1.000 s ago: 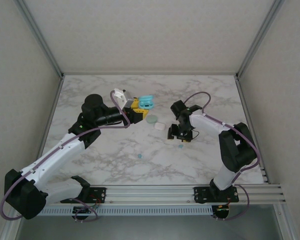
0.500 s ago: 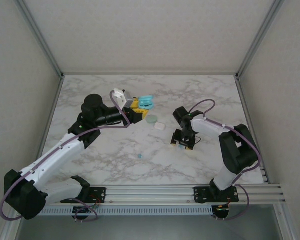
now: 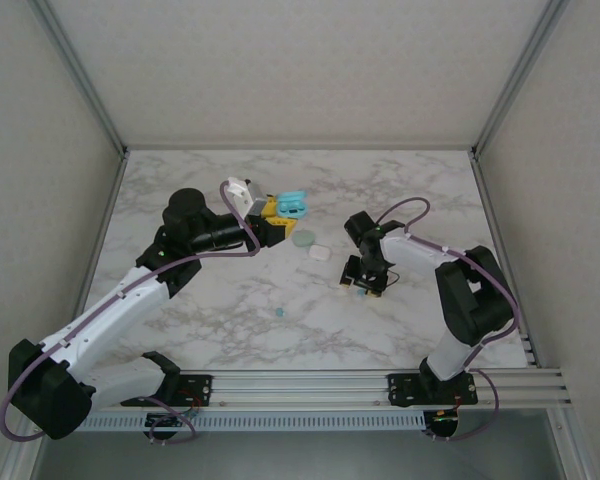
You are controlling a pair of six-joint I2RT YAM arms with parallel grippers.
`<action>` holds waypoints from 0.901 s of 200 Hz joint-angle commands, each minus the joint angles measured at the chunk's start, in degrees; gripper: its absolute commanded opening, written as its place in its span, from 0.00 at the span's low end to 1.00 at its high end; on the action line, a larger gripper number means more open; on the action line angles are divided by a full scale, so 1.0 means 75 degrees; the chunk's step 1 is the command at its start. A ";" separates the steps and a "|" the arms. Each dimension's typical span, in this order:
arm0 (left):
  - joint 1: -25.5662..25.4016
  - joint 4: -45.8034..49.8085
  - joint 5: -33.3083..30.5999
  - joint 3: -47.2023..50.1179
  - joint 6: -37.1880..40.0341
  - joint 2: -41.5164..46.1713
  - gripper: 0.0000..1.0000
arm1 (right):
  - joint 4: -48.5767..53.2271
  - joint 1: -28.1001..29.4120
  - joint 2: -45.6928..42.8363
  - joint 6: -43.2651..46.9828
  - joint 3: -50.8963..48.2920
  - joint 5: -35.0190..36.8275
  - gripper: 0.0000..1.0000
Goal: Insert wireless bluetooth earbuds into charging case
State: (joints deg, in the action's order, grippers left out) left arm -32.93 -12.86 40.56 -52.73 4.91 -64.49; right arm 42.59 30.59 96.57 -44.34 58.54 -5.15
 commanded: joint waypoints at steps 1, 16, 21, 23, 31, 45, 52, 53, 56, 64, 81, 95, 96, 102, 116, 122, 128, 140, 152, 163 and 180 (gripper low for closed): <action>-0.0075 -0.0008 0.0002 -0.0176 0.0099 0.0079 0.29 | 0.0047 0.0036 0.0166 0.0124 0.0255 0.0037 0.56; -0.0075 -0.0008 -0.0001 -0.0183 0.0105 0.0079 0.29 | 0.0110 0.0057 0.0169 0.0201 0.0311 0.0095 0.57; -0.0075 -0.0018 0.0002 -0.0171 0.0096 0.0070 0.29 | 0.0118 0.0062 0.0166 0.0235 0.0325 0.0117 0.57; -0.0075 -0.0019 0.0000 -0.0172 0.0096 0.0059 0.29 | 0.0121 0.0062 0.0166 0.0247 0.0332 0.0122 0.56; -0.0075 -0.0031 0.0004 -0.0159 0.0090 0.0058 0.29 | 0.0165 0.0069 0.0166 0.0290 0.0378 0.0139 0.56; -0.0075 -0.0043 0.0024 -0.0174 0.0080 0.0044 0.29 | 0.0303 0.0109 0.0098 0.0261 0.0426 0.0355 0.57; -0.0075 -0.0031 0.0025 -0.0184 0.0082 0.0042 0.29 | 0.0374 0.0111 0.0050 0.0228 0.0421 0.0482 0.57; -0.0075 -0.0031 0.0022 -0.0180 0.0077 0.0043 0.29 | 0.0389 0.0108 0.0050 0.0216 0.0421 0.0491 0.57; -0.0075 -0.0031 0.0019 -0.0180 0.0089 0.0044 0.29 | 0.0427 0.0111 0.0033 0.0194 0.0410 0.0539 0.57; -0.0075 -0.0031 -0.0015 -0.0176 0.0094 0.0055 0.29 | 0.0526 0.0111 0.0035 0.0161 0.0418 0.0672 0.57; -0.0075 -0.0031 -0.0010 -0.0177 0.0098 0.0043 0.29 | 0.0563 0.0107 0.0094 0.0183 0.0374 0.0699 0.55; -0.0074 -0.0031 0.0008 -0.0177 0.0101 0.0015 0.29 | 0.0570 0.0113 0.0166 0.0148 0.0337 0.0660 0.52; -0.0069 -0.0031 0.0013 -0.0177 0.0099 0.0012 0.29 | 0.0563 0.0109 0.0172 0.0147 0.0332 0.0656 0.52; -0.0077 -0.0031 0.0028 -0.0178 0.0097 0.0020 0.29 | 0.0515 0.0107 0.0178 0.0126 0.0279 0.0651 0.51; -0.0075 -0.0031 0.0029 -0.0178 0.0096 0.0035 0.29 | 0.0454 0.0107 0.0187 0.0064 0.0199 0.0658 0.48; -0.0075 -0.0031 0.0010 -0.0182 0.0095 0.0044 0.29 | 0.0431 0.0115 0.0201 0.0060 0.0178 0.0607 0.48; -0.0075 -0.0022 0.0009 -0.0176 0.0096 0.0042 0.29 | 0.0390 0.0107 0.0223 0.0051 0.0164 0.0536 0.47; -0.0068 -0.0031 0.0005 -0.0166 0.0097 0.0043 0.29 | 0.0332 0.0112 0.0286 0.0041 0.0140 0.0446 0.46; -0.0075 -0.0031 0.0013 -0.0165 0.0093 0.0033 0.29 | 0.0322 0.0107 0.0346 0.0040 0.0128 0.0440 0.46; -0.0077 -0.0031 0.0011 -0.0182 0.0093 0.0032 0.29 | 0.0307 0.0107 0.0377 0.0040 0.0107 0.0449 0.46; -0.0075 -0.0031 -0.0005 -0.0176 0.0095 0.0044 0.29 | 0.0239 0.0105 0.0363 0.0017 0.0036 0.0402 0.41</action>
State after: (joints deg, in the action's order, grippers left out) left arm -32.93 -12.84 40.56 -52.73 4.91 -64.49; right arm 44.12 31.03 98.61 -43.29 60.03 -1.72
